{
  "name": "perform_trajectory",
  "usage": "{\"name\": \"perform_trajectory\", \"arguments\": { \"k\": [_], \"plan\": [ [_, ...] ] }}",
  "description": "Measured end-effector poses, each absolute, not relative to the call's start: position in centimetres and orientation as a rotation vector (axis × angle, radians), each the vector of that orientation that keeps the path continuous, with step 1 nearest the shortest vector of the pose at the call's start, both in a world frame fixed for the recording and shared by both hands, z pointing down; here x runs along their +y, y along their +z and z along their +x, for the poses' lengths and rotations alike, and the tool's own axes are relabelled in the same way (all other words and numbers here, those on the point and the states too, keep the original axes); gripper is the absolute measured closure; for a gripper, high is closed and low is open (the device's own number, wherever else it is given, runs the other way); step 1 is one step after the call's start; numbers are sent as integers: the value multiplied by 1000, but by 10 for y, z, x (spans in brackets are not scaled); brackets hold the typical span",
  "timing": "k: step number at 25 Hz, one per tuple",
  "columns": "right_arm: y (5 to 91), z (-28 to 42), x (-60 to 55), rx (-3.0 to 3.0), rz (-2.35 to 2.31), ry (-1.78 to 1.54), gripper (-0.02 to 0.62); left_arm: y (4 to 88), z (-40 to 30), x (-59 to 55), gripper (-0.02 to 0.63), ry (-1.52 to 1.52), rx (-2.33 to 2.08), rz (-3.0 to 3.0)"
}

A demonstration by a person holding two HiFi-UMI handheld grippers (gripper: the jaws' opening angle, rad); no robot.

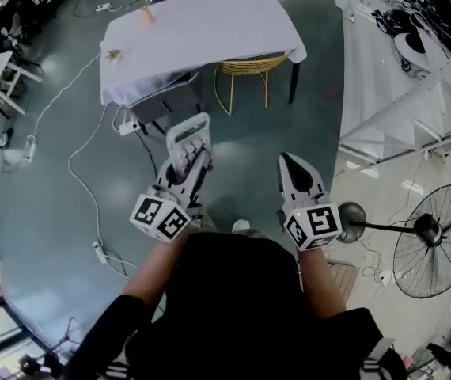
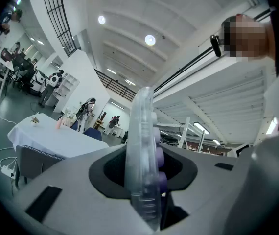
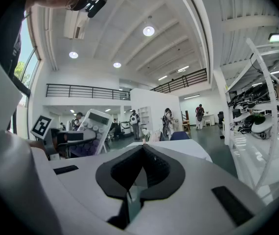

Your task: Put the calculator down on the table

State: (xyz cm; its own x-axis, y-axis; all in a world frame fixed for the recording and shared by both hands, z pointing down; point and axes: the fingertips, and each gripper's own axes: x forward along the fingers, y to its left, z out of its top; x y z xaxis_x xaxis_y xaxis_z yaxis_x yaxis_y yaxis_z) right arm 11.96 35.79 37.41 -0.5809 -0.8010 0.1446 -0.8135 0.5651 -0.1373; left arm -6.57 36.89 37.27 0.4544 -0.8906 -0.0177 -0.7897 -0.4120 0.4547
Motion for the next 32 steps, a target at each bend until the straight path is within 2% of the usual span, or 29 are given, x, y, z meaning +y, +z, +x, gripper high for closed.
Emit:
{"name": "perform_trajectory", "arguments": {
  "k": [10, 16, 32],
  "plan": [
    [414, 162, 341, -2666, 1408, 464, 598, 389, -40, 342, 480, -374, -1423, 2305],
    [424, 158, 299, -2686, 1345, 488, 598, 400, -29, 287, 480, -340, -1362, 2339],
    [414, 124, 39, -2566, 1400, 405, 598, 436, -77, 22, 480, -418, -1240, 2228]
  ]
}}
